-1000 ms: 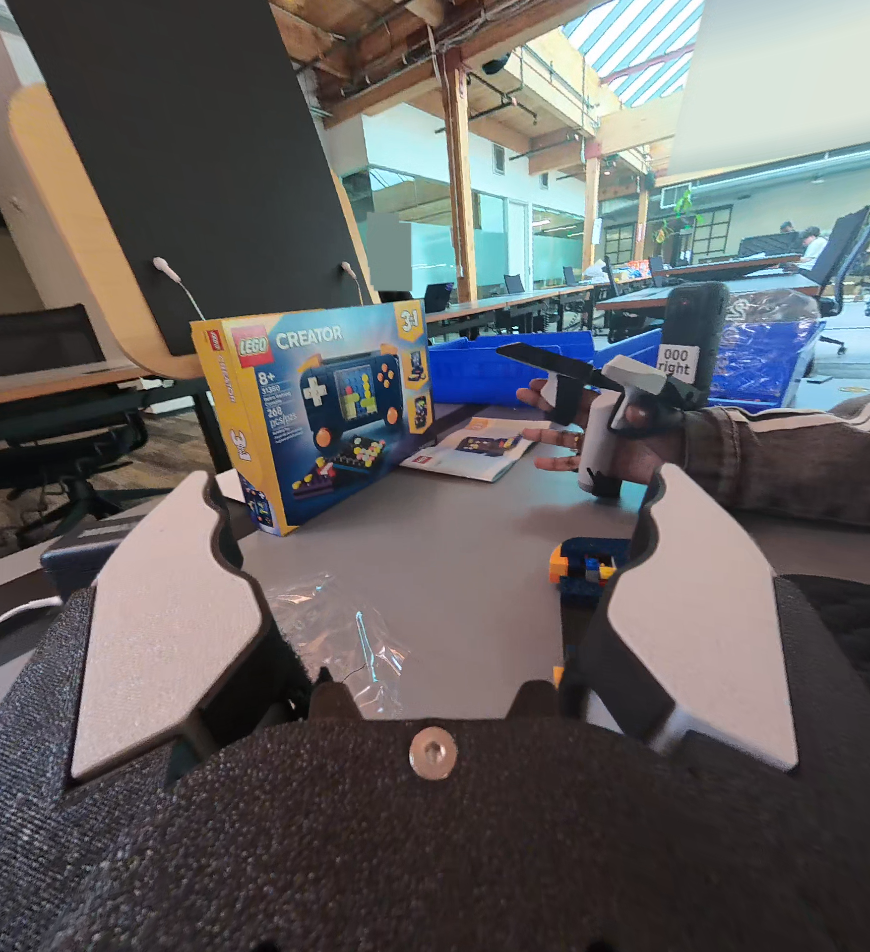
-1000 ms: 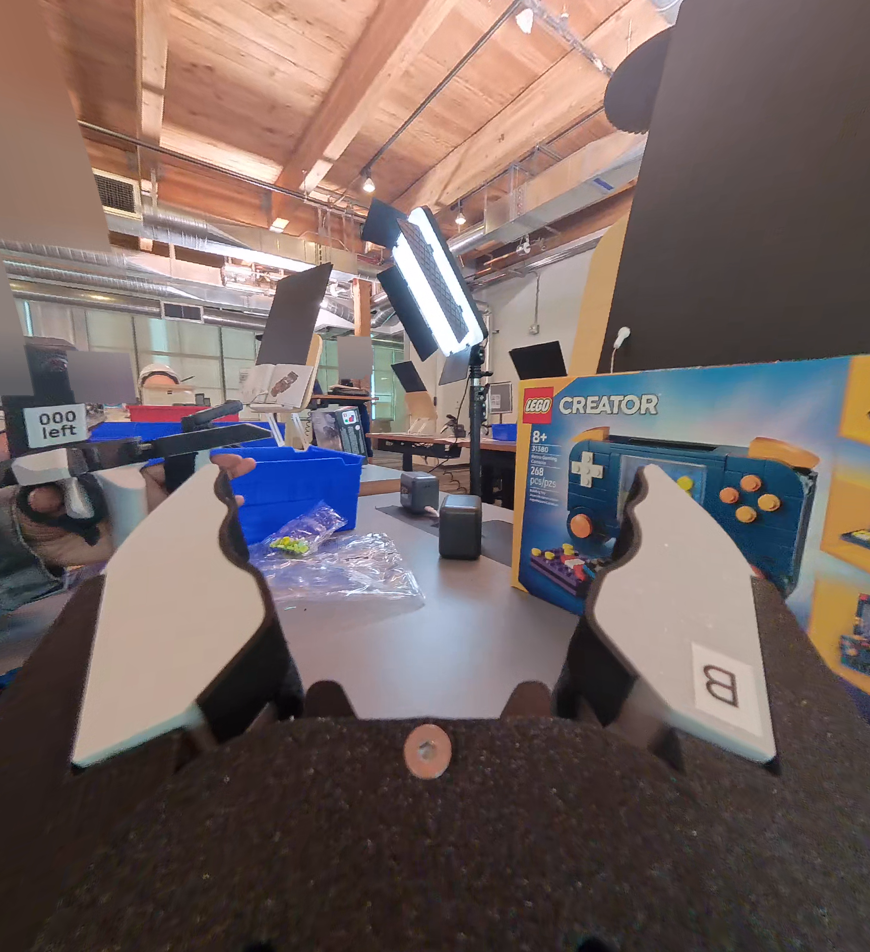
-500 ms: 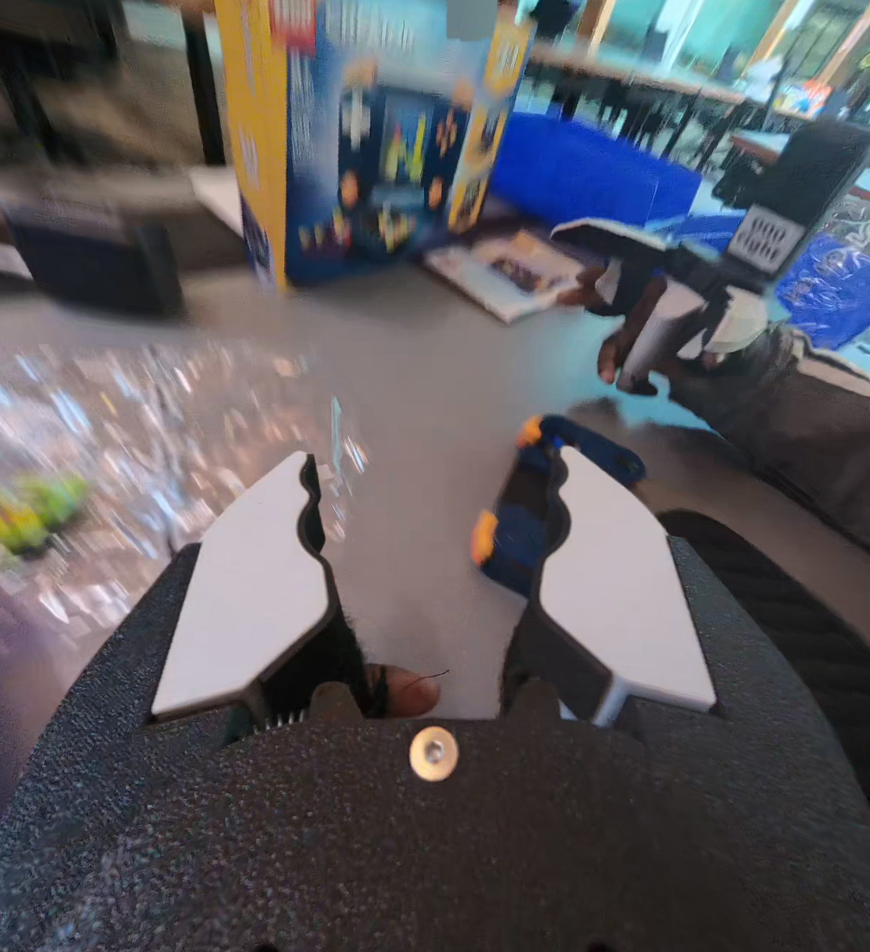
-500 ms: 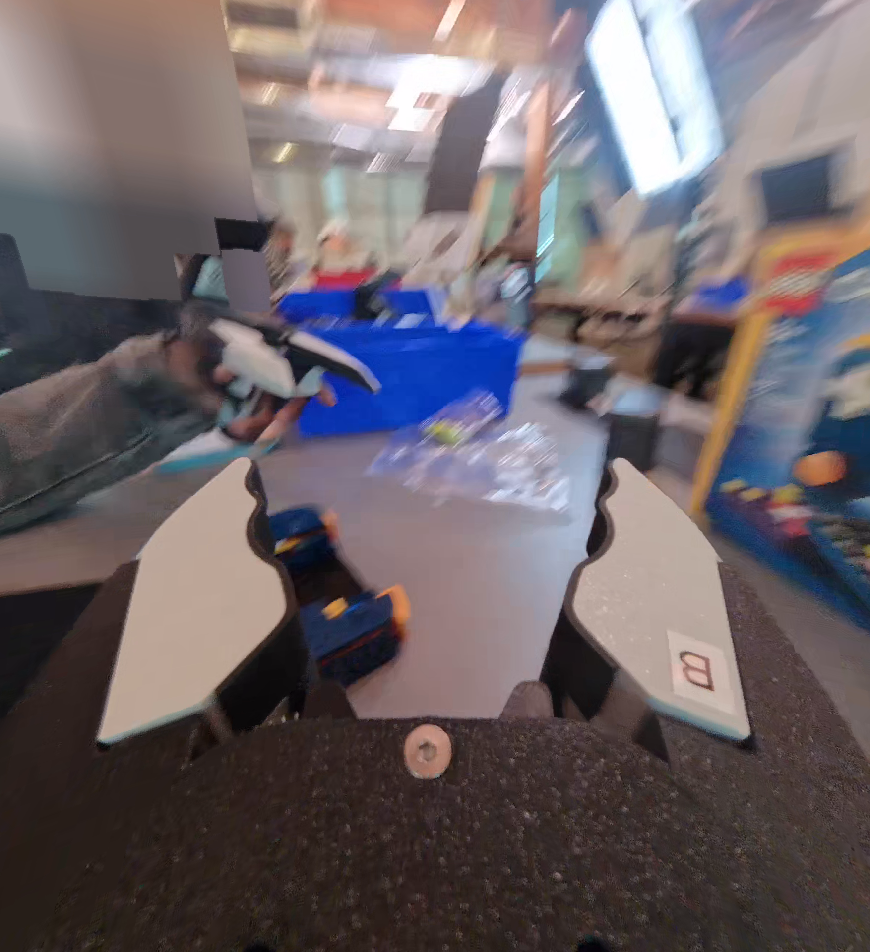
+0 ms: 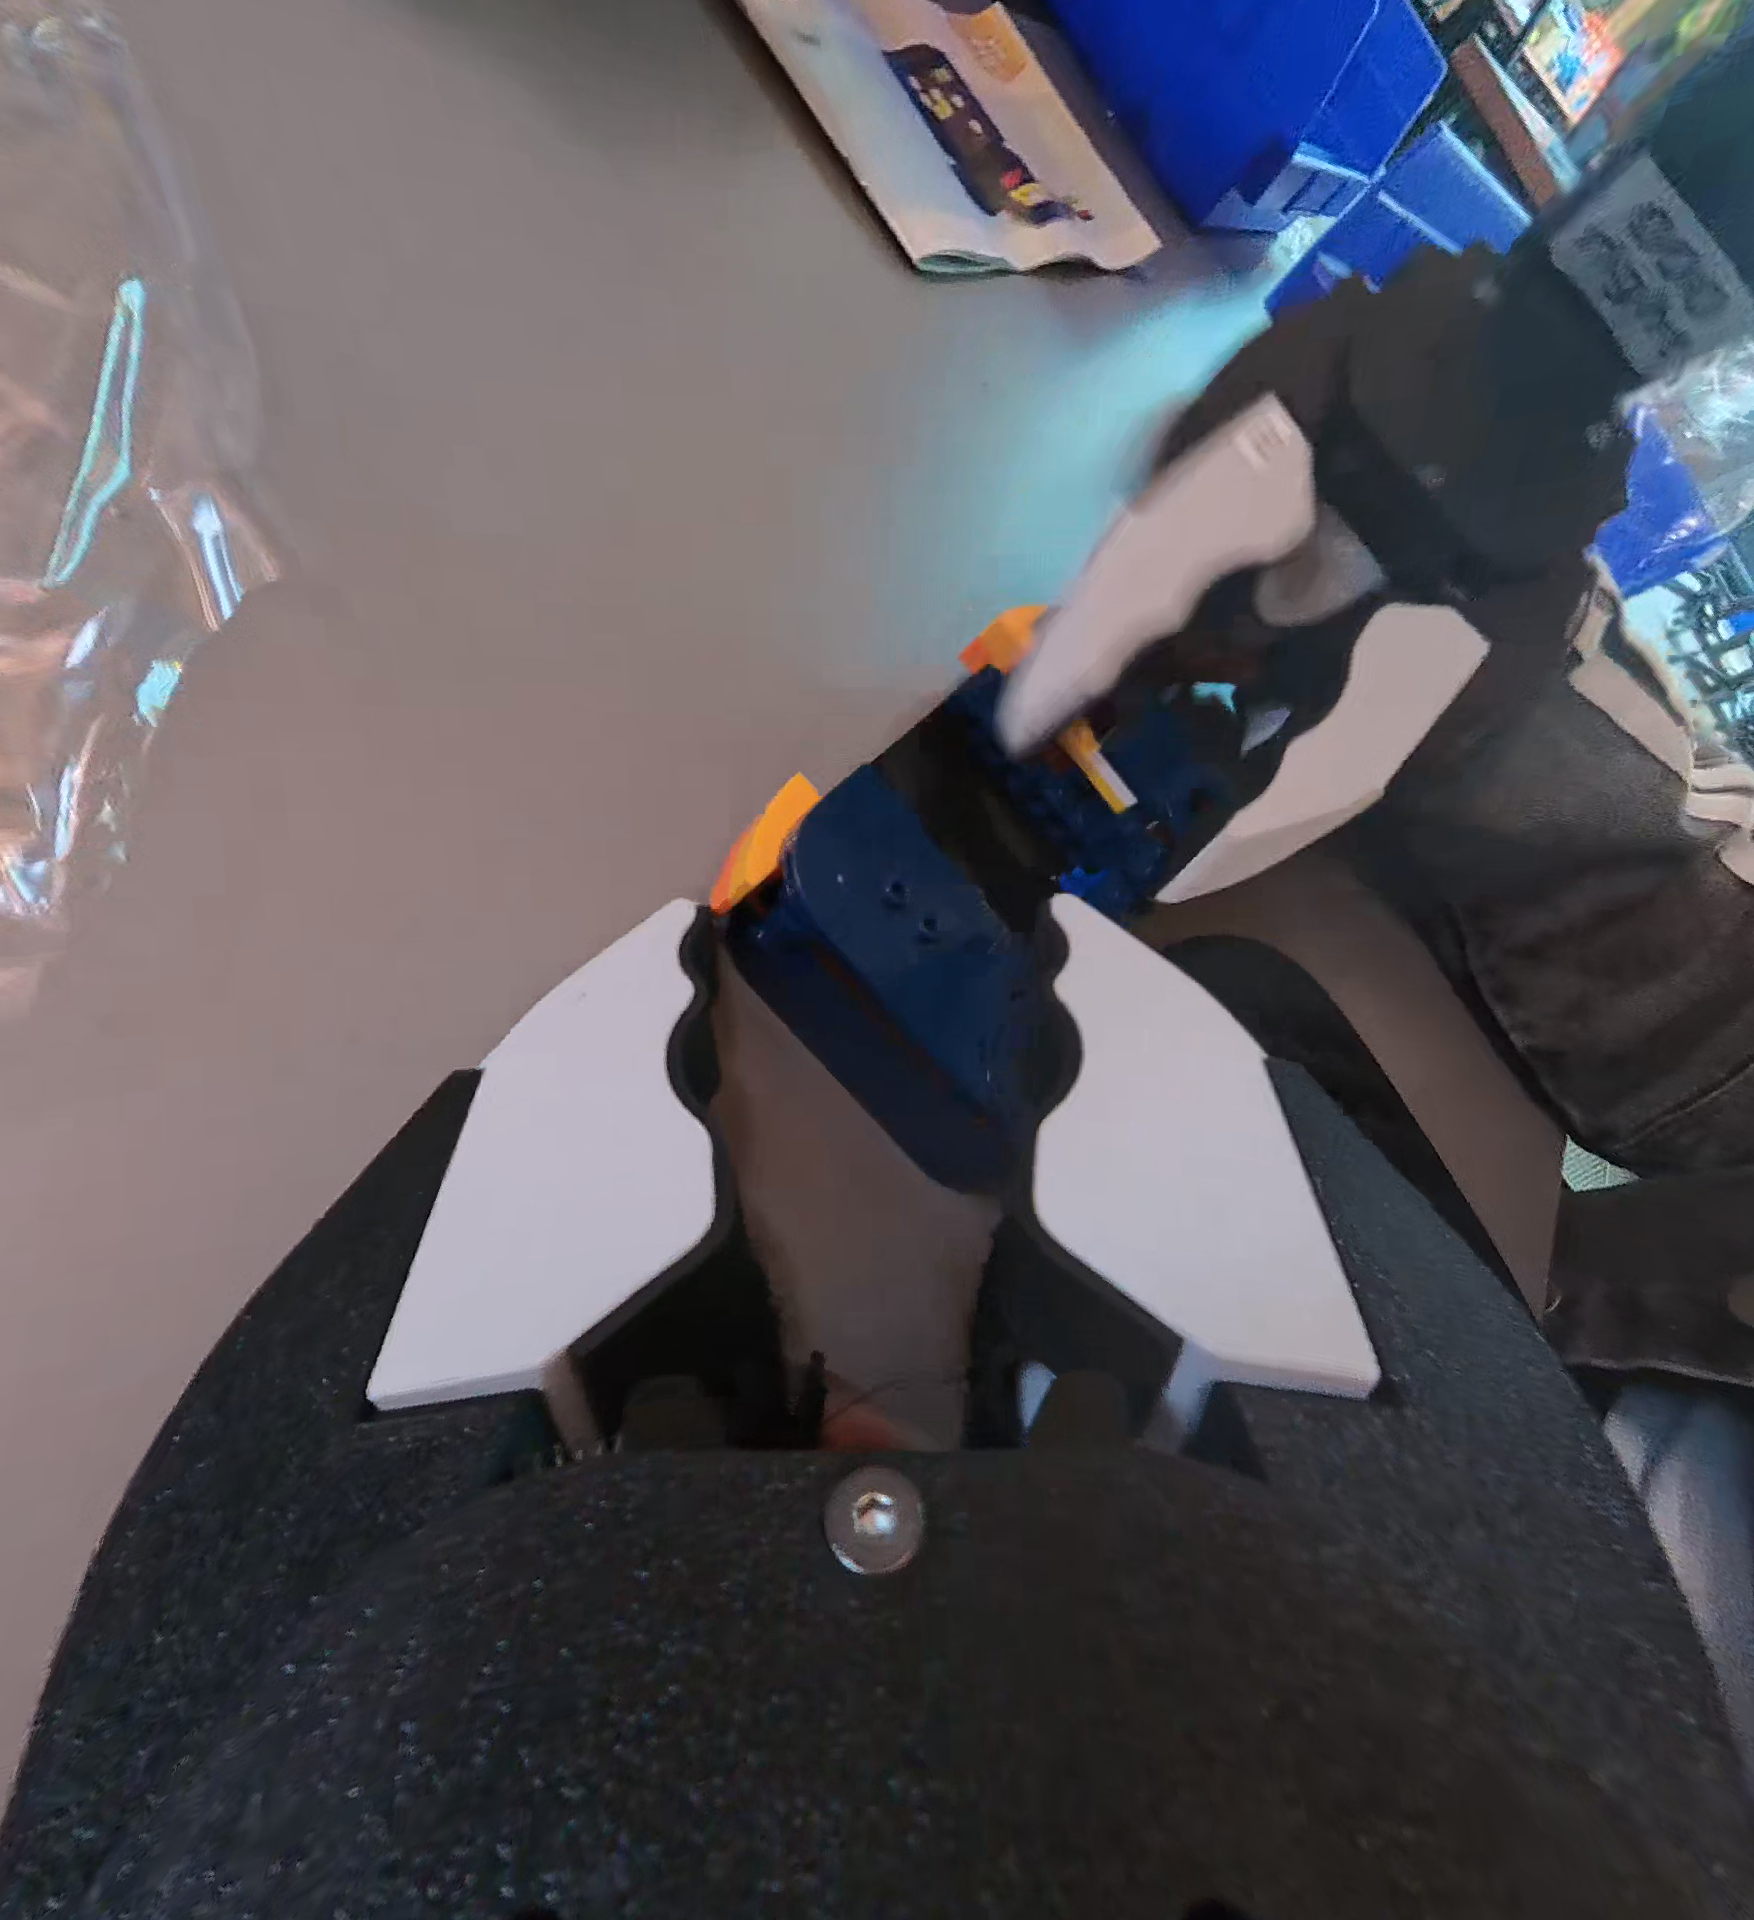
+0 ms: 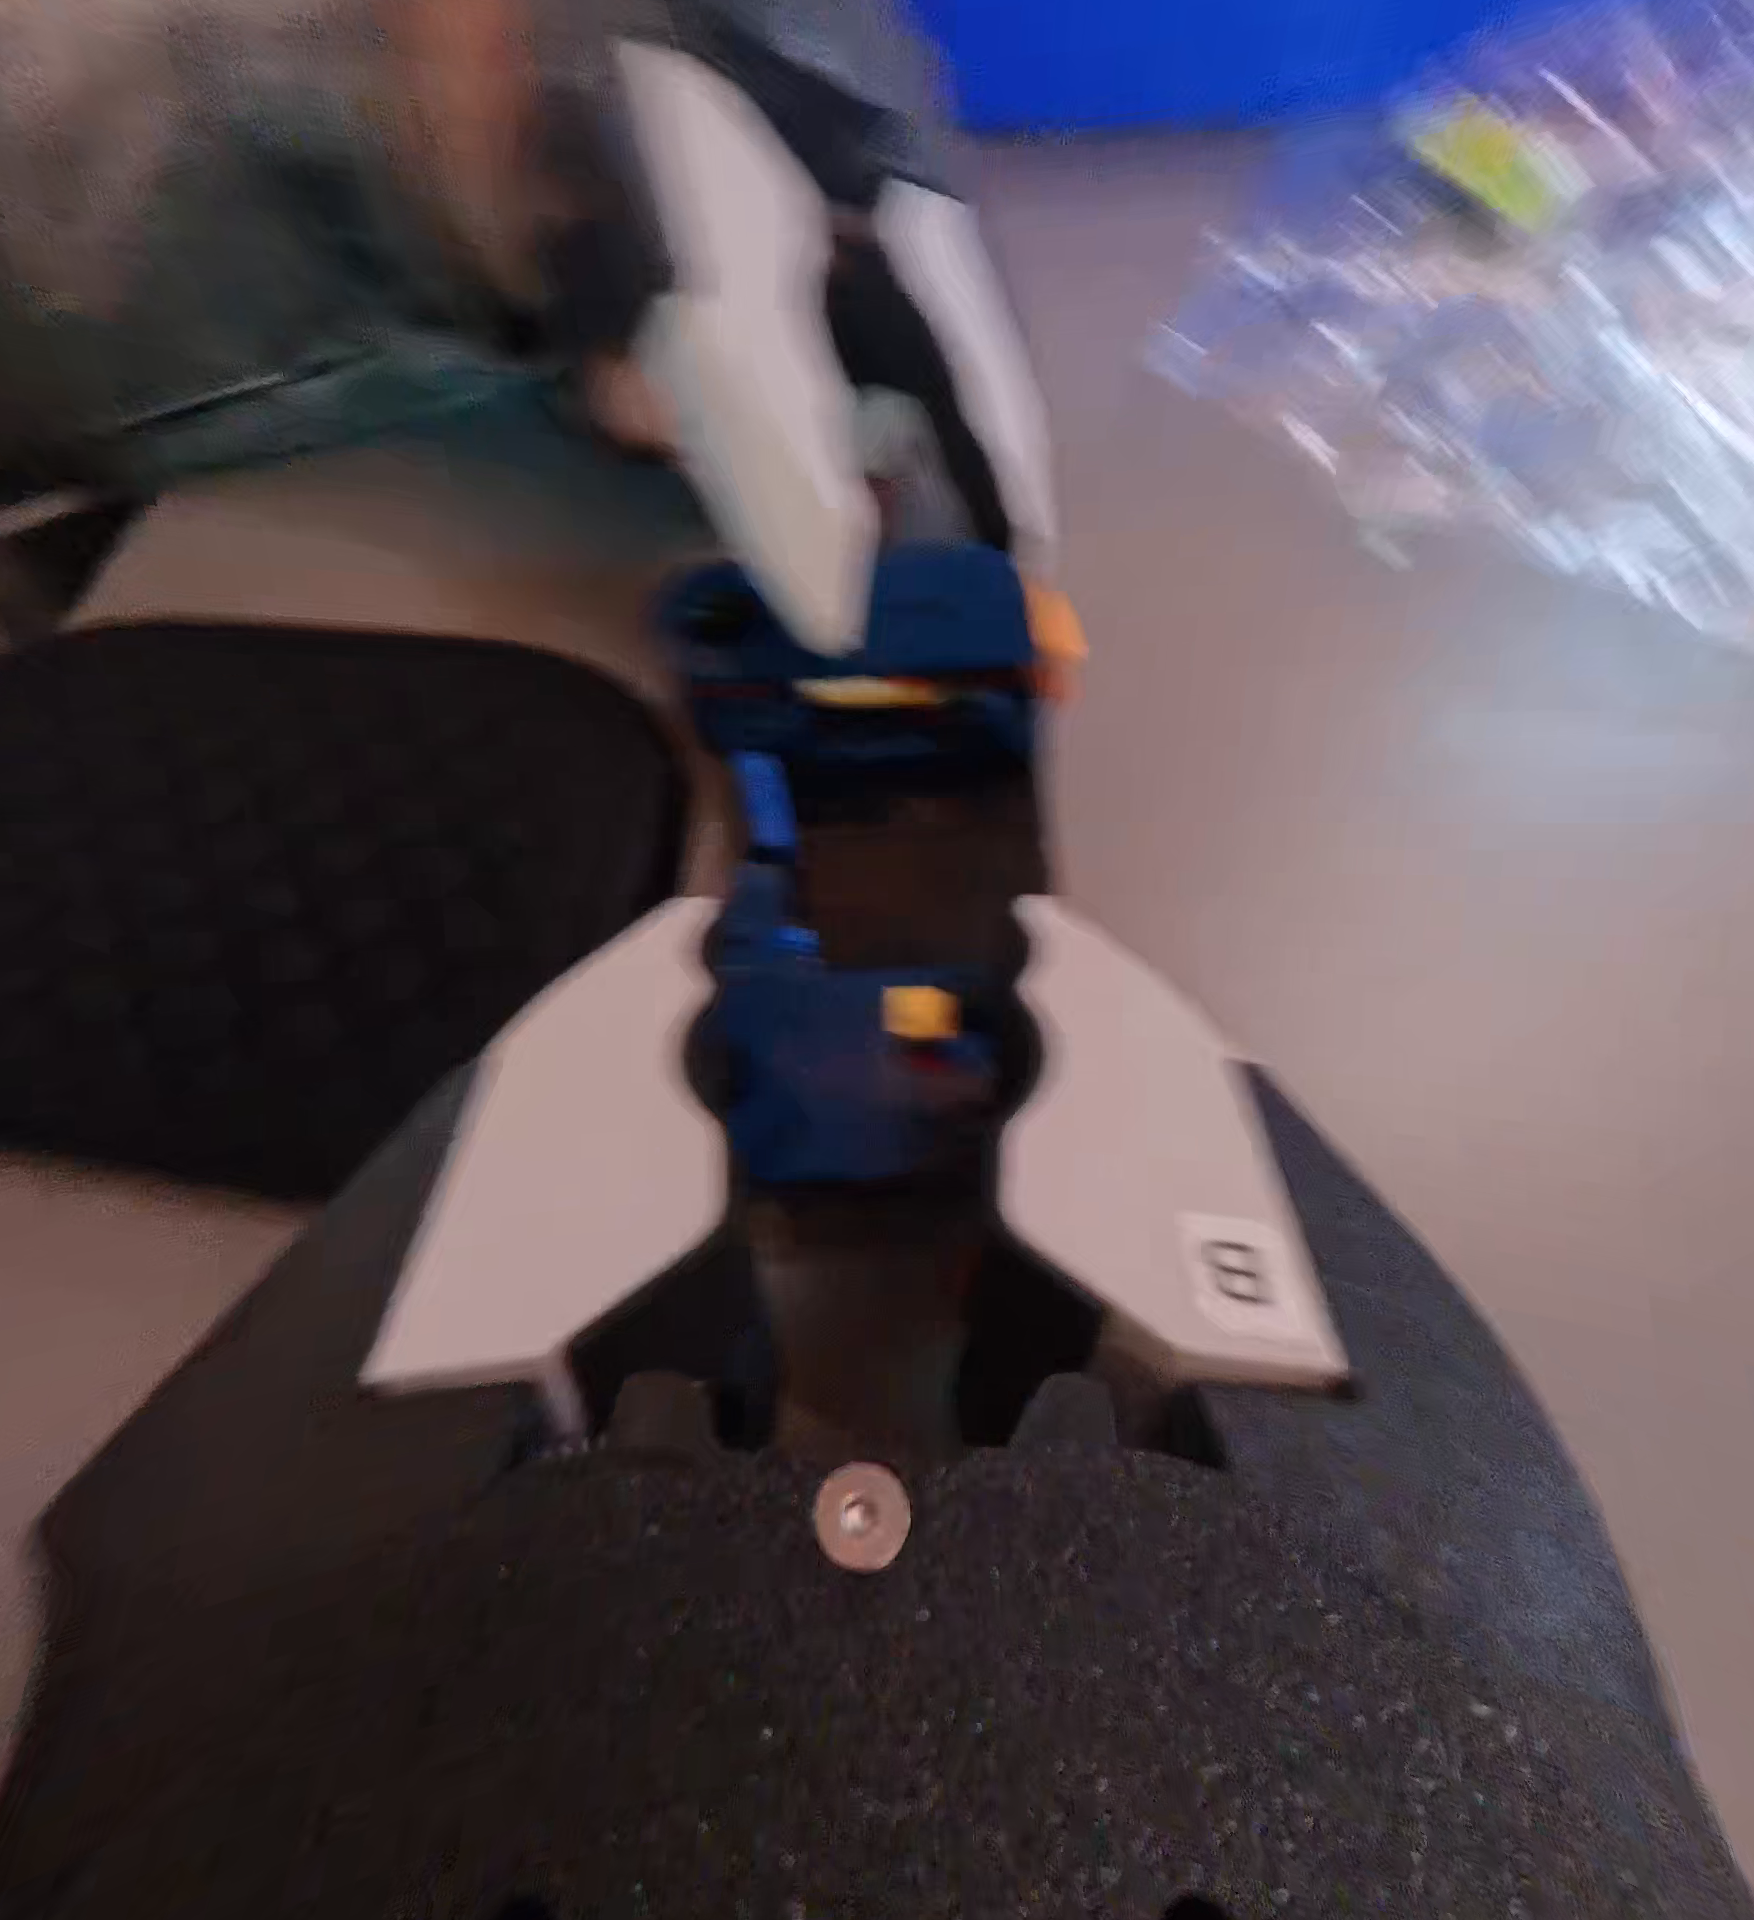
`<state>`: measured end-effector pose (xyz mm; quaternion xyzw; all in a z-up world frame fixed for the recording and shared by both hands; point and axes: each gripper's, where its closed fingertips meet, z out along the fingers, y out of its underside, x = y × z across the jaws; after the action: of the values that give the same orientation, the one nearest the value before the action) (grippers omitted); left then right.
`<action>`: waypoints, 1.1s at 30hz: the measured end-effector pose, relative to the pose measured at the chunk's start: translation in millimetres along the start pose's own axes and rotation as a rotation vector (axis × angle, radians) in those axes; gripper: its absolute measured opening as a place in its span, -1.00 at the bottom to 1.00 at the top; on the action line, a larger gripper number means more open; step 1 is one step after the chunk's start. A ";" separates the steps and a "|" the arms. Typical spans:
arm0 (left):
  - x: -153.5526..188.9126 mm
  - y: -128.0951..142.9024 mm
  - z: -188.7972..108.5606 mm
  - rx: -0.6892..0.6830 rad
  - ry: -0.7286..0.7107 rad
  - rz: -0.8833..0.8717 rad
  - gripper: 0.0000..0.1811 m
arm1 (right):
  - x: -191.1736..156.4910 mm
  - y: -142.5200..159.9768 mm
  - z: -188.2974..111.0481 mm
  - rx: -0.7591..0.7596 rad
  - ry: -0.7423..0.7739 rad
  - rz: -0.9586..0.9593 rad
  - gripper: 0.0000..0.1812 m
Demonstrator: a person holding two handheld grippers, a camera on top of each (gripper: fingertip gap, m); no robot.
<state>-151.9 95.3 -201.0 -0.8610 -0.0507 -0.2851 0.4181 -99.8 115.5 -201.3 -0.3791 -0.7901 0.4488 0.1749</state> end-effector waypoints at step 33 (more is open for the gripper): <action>19.5 -23.8 -16.8 0.172 0.240 0.005 -0.17 | 40.3 -30.6 1.4 -0.437 0.725 -0.837 -0.23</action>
<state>-150.9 95.1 -165.9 -0.7818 -0.0225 -0.3799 0.4939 -140.4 135.6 -178.8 -0.1917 -0.8365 0.0105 0.5133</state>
